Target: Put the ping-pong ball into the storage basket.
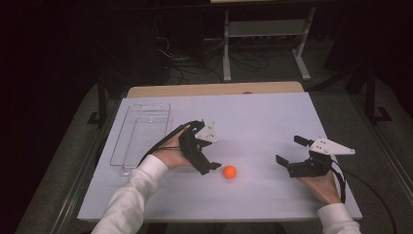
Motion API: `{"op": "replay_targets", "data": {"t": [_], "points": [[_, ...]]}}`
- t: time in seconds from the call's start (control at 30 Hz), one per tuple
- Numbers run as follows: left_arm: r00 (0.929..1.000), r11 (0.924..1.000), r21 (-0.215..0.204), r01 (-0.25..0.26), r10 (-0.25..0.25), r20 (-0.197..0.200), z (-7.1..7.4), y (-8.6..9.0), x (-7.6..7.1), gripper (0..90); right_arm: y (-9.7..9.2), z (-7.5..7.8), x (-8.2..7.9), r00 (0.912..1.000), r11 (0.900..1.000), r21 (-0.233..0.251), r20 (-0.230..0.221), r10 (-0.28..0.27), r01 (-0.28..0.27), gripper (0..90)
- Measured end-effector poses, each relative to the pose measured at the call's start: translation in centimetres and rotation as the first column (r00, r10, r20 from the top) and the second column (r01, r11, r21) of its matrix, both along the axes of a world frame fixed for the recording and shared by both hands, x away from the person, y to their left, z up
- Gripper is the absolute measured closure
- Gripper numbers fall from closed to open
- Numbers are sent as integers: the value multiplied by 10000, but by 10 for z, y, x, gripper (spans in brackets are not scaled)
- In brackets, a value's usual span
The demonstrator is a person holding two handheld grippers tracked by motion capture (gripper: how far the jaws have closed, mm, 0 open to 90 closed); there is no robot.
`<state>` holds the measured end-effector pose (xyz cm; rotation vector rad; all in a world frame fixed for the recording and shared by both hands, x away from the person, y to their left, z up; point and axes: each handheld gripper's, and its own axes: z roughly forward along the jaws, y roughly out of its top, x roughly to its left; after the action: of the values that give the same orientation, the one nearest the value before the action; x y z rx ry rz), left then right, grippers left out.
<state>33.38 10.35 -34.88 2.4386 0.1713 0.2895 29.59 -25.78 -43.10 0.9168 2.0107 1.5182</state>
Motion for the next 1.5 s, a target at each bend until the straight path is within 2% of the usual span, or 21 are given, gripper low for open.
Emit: {"op": "replay_targets", "data": {"t": [0.8,0.9,1.5], "points": [[9997,9993,360,86,-78,-229,-12,-15,2,0,0,0,0,10000,10000,2,-9,24,-24,0],[9995,9983,570,149,-133,-290,-17,-19,3,0,0,0,0,10000,10000,11,-29,18,-18,0],[9968,9949,898,464,-403,-686,-37,-33,4,0,0,-1,0,10000,10000,-36,-53,25,-25,0]]}}
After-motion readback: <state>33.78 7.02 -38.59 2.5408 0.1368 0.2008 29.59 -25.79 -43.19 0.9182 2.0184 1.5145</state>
